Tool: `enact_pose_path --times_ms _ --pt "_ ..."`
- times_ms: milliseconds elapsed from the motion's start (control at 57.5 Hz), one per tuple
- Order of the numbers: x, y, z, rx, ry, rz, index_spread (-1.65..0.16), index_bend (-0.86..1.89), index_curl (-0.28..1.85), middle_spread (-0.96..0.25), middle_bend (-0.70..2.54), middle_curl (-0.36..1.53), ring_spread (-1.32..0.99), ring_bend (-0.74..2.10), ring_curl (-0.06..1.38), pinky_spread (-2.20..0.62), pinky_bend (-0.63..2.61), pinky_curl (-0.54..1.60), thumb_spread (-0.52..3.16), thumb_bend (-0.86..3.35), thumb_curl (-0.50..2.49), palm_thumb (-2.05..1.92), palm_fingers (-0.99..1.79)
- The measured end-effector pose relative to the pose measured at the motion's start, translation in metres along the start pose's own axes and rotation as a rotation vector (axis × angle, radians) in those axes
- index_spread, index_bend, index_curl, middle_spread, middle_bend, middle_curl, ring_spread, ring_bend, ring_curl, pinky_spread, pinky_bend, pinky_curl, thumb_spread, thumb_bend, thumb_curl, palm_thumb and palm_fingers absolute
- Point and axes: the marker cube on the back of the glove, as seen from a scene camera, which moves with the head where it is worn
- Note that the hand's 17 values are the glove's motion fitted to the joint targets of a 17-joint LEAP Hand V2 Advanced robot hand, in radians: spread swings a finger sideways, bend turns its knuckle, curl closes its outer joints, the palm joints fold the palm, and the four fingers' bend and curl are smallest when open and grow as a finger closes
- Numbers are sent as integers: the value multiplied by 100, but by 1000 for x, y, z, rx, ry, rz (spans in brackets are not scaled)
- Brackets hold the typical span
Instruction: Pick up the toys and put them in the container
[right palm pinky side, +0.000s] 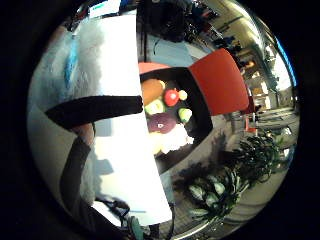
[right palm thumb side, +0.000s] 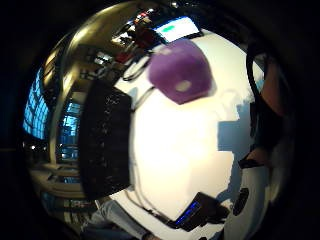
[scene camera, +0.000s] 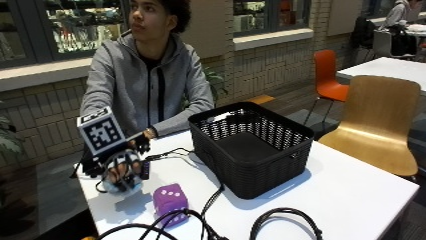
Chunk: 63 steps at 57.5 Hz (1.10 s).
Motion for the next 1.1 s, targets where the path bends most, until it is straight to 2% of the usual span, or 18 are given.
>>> enact_pose_path --times_ms 157,244,331,435,661,713,783,835,957,1096 --pt "-74 7 -53 -77 -140 -153 -25 95 89 -20 48 34 -34 71 45 -39 106 46 86 36 92 82 66" --pt "-128 19 -63 29 -185 -277 -25 95 92 -21 50 37 -35 73 47 -38 108 47 81 36 97 82 63" --pt "-179 25 -70 -4 -289 -463 -25 96 95 -21 52 40 -35 74 50 -38 109 47 77 36 101 81 61" --pt "-217 23 -67 -43 -344 -564 -25 97 99 -22 53 43 -36 76 52 -38 112 48 73 36 106 80 58" --pt "-248 20 -51 -164 -446 -656 -26 95 106 -21 55 51 -35 78 58 -37 119 50 68 36 113 78 46" --pt "-250 21 -51 -222 -477 -690 -26 86 106 -19 51 52 -32 77 59 -35 125 53 74 33 111 72 32" --pt "-248 23 -51 -297 -494 -712 -23 71 99 -8 36 48 -21 48 55 -23 141 57 98 22 99 47 -17" --pt "-246 23 -53 -315 -503 -711 -24 51 88 -3 29 45 -15 33 49 -14 142 54 107 8 87 25 -32" --pt "-239 19 -62 -265 -501 -690 -27 23 73 2 16 40 -9 16 39 -3 137 50 119 -4 70 5 -23" --pt "-223 18 -78 -253 -422 -678 -29 19 64 5 14 36 -5 14 34 2 130 45 127 -2 59 0 -13"
